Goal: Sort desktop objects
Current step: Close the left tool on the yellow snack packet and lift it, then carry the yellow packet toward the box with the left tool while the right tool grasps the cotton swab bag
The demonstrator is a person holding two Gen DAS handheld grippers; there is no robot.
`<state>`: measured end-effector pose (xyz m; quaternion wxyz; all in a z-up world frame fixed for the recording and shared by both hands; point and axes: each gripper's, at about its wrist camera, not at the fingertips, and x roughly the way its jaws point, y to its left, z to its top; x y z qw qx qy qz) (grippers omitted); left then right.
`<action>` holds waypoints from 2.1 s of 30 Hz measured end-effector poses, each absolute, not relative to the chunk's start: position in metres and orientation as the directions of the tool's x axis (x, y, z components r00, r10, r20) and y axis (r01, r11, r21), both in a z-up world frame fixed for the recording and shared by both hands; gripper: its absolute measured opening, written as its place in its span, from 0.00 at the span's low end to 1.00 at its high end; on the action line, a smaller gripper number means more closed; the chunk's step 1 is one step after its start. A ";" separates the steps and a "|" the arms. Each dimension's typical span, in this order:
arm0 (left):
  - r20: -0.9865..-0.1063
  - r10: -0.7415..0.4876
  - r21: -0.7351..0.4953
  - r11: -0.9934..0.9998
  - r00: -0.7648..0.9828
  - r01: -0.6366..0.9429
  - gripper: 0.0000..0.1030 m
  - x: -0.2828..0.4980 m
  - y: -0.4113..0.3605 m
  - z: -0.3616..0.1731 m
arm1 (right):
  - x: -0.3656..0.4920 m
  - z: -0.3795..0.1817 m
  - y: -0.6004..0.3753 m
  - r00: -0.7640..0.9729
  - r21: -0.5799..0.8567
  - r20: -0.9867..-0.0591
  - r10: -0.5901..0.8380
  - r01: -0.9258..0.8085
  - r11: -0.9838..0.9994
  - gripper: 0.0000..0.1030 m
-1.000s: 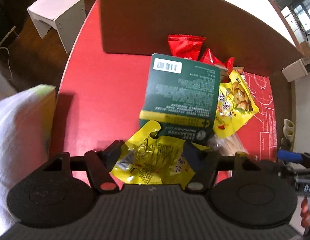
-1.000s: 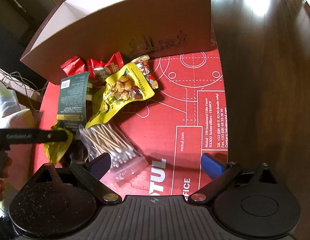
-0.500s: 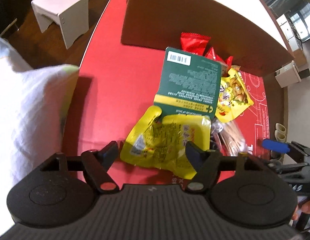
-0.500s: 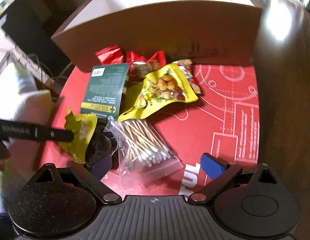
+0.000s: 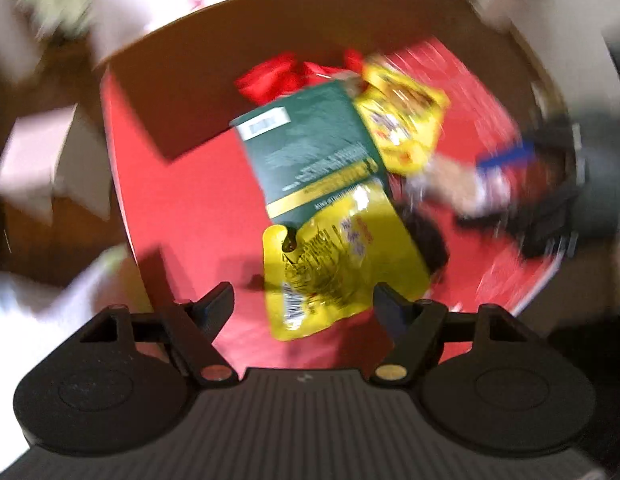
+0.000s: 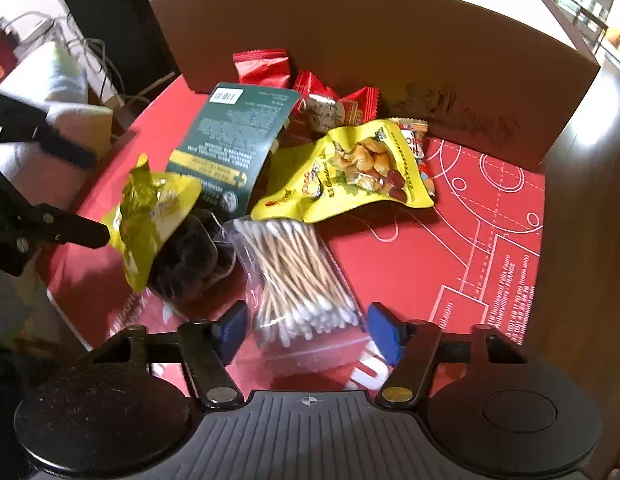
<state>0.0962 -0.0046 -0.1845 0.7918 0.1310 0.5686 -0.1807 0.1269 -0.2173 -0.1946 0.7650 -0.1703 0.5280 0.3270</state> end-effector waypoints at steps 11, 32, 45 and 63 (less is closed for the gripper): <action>-0.942 -0.230 -0.105 0.894 0.245 0.436 0.82 0.124 0.005 -0.216 | 0.122 -0.189 -0.243 0.229 0.115 -0.923 0.308 -0.601 0.791 0.59; -0.894 -0.332 -0.222 0.911 0.300 0.347 0.45 0.092 0.028 -0.193 | 0.119 -0.186 -0.240 0.243 0.090 -0.926 0.291 -0.604 0.792 0.59; -0.947 -0.272 -0.183 0.895 0.173 0.406 0.89 0.077 -0.034 -0.216 | 0.119 -0.186 -0.239 0.253 0.083 -0.925 0.285 -0.595 0.799 0.59; -0.943 -0.235 -0.144 0.926 0.235 0.349 0.54 0.061 -0.013 -0.211 | 0.105 -0.173 -0.235 0.239 0.093 -0.917 0.320 -0.652 0.753 0.25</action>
